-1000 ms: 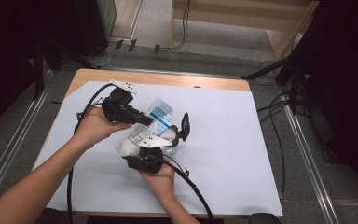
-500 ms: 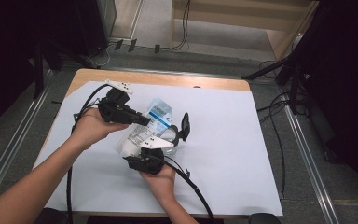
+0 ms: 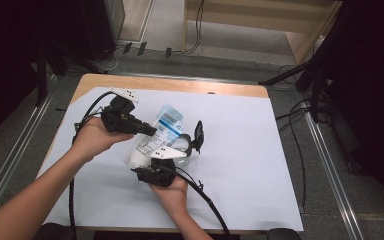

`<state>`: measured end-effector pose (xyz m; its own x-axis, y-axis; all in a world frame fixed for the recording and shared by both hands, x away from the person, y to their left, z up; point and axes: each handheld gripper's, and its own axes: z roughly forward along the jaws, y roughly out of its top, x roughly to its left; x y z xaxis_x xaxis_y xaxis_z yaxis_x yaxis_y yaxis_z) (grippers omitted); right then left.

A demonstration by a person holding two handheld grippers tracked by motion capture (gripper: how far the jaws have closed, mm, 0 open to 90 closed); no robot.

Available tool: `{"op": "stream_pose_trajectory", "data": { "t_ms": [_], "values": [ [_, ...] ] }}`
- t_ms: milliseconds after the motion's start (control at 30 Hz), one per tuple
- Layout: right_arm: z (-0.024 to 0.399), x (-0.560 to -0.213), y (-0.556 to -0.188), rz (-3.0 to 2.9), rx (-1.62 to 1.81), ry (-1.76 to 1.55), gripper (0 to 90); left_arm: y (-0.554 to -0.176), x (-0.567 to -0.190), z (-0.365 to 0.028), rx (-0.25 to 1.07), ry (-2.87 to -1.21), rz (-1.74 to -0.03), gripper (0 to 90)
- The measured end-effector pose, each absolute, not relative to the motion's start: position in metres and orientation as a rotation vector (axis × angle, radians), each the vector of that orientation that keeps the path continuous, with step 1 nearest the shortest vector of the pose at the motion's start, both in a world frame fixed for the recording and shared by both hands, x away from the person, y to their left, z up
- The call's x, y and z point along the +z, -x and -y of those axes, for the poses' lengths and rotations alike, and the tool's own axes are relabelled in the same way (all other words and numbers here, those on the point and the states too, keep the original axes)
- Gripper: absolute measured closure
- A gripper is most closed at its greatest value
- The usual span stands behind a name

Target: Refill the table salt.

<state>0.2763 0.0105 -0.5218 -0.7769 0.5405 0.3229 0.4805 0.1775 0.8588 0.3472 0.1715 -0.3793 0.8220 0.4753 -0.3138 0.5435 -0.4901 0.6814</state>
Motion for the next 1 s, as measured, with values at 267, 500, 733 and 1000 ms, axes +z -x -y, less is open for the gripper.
{"op": "stream_pose_trajectory", "data": {
  "t_ms": [267, 500, 733, 1000],
  "values": [
    [-0.012, -0.52, -0.278, -2.378, 1.68, -1.037, 51.6, -0.35, -0.38, -0.165, -0.116, -2.167, -0.753, 88.9],
    [-0.012, -0.518, -0.28, -2.38, 1.659, -1.04, 50.3, -0.353, -0.38, -0.159, -0.112, -2.187, -0.758, 89.1],
    [-0.01, -0.517, -0.283, -2.385, 1.708, -1.086, 51.3, -0.356, -0.381, -0.155, -0.121, -2.185, -0.765, 89.1],
    [-0.011, -0.516, -0.282, -2.35, 1.765, -1.14, 51.9, -0.357, -0.381, -0.153, -0.138, -2.181, -0.747, 87.7]
  ]
}}
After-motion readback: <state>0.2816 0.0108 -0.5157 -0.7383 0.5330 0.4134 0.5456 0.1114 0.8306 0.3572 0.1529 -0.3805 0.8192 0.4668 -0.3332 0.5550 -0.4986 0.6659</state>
